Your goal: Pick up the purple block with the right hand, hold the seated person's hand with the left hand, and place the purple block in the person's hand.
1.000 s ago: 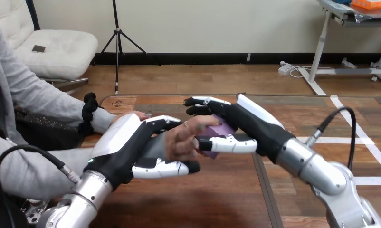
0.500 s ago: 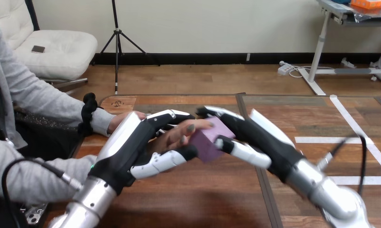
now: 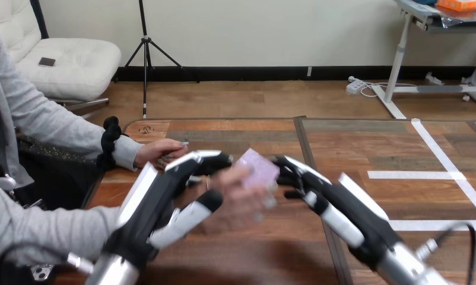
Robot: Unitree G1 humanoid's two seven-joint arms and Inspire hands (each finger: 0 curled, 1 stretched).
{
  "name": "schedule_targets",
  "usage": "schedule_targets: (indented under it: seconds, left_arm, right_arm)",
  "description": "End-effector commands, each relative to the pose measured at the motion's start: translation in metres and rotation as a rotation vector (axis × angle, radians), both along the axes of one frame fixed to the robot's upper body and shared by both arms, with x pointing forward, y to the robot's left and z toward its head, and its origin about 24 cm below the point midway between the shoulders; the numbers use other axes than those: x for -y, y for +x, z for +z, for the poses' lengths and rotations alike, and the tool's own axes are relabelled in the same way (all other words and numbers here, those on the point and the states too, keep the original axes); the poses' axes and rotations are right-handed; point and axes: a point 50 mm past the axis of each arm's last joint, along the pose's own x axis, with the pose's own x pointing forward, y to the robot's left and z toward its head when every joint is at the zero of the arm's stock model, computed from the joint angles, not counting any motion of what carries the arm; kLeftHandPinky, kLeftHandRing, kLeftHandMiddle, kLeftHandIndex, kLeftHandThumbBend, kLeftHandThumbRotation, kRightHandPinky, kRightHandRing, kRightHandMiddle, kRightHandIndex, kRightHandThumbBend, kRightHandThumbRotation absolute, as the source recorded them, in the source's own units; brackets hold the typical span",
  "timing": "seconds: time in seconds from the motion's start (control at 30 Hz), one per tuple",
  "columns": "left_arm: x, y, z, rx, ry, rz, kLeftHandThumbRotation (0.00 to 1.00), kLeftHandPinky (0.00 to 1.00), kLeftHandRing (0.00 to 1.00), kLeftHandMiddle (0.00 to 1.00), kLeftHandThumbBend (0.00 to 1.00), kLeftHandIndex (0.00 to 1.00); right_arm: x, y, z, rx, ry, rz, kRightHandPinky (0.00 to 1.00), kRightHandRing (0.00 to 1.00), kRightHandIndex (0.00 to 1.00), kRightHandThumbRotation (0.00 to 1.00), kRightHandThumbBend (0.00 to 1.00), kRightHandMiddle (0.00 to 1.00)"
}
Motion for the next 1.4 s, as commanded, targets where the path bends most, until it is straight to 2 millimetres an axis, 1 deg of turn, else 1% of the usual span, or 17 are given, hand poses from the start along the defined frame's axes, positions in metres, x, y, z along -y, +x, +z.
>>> schedule_targets:
  seconds: [0.0, 0.2, 0.47, 0.8, 1.0, 1.2, 1.3, 1.37]
  left_arm:
    - [-0.001, -0.005, 0.004, 0.037, -0.056, 0.025, 1.0, 0.71, 0.78, 0.79, 0.85, 0.75]
    - [-0.003, -0.015, -0.001, 0.024, -0.032, 0.059, 1.0, 0.73, 0.78, 0.78, 0.82, 0.75]
    - [-0.006, -0.024, -0.007, 0.008, -0.042, 0.085, 1.0, 0.73, 0.78, 0.77, 0.79, 0.75]
    - [-0.006, -0.031, -0.007, 0.006, -0.127, 0.097, 1.0, 0.7, 0.75, 0.77, 0.81, 0.75]
    - [-0.004, -0.036, -0.008, 0.002, -0.161, 0.101, 1.0, 0.7, 0.77, 0.78, 0.82, 0.76]
    - [-0.004, -0.041, -0.01, 0.009, -0.181, 0.082, 1.0, 0.71, 0.79, 0.8, 0.78, 0.78]
    - [-0.004, -0.044, -0.011, 0.0, -0.185, 0.078, 1.0, 0.73, 0.81, 0.82, 0.77, 0.79]
    - [-0.004, -0.046, -0.011, -0.009, -0.186, 0.081, 1.0, 0.76, 0.84, 0.83, 0.78, 0.8]
  right_arm:
    - [0.0, 0.002, 0.023, 0.138, 0.079, -0.006, 0.91, 0.94, 0.95, 1.0, 1.0, 0.94]
    - [0.003, -0.008, 0.017, 0.121, 0.13, -0.036, 0.9, 0.93, 0.94, 1.0, 1.0, 0.94]
    - [0.003, -0.02, 0.012, 0.128, 0.206, -0.09, 0.85, 0.9, 0.94, 1.0, 1.0, 0.93]
    - [0.001, -0.031, 0.006, 0.149, 0.258, -0.12, 0.82, 0.88, 0.93, 1.0, 1.0, 0.91]
    - [0.0, -0.036, 0.005, 0.147, 0.278, -0.127, 0.8, 0.88, 0.92, 1.0, 1.0, 0.91]
    - [-0.001, -0.041, 0.006, 0.129, 0.289, -0.135, 0.8, 0.88, 0.91, 1.0, 1.0, 0.9]
    - [-0.002, -0.044, 0.008, 0.12, 0.293, -0.138, 0.81, 0.88, 0.92, 1.0, 1.0, 0.9]
    - [-0.002, -0.045, 0.008, 0.119, 0.299, -0.139, 0.82, 0.88, 0.92, 1.0, 1.0, 0.91]
